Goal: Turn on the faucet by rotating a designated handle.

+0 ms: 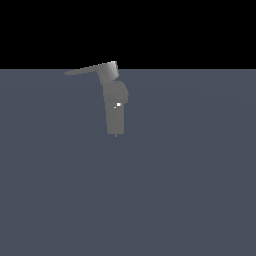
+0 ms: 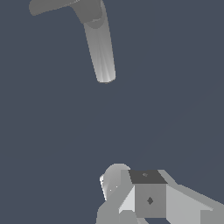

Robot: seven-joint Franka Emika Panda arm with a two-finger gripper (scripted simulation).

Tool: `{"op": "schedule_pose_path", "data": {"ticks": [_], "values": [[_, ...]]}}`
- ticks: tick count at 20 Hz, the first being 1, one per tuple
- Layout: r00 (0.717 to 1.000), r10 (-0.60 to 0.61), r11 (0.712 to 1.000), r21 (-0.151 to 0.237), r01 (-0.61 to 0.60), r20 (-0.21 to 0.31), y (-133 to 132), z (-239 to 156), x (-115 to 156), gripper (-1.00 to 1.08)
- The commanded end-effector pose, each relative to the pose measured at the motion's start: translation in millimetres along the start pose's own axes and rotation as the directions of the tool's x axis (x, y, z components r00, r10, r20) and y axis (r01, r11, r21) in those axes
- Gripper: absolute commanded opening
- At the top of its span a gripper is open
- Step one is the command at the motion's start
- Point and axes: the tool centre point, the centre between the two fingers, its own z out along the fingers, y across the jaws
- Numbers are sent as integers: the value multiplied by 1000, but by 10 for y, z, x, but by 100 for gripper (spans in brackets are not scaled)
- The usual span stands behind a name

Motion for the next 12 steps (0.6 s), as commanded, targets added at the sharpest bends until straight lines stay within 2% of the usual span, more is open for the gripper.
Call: {"op": "schedule_pose_path", "data": {"ticks": [1,6,12], "values": [[1000,0,1000,0,0,0,0,0,0,-100],[1000,13,1000,8,-13,3,-13,-8,42,-100],[998,64,997,38,-64,19,-64,-32,205,-100]]}}
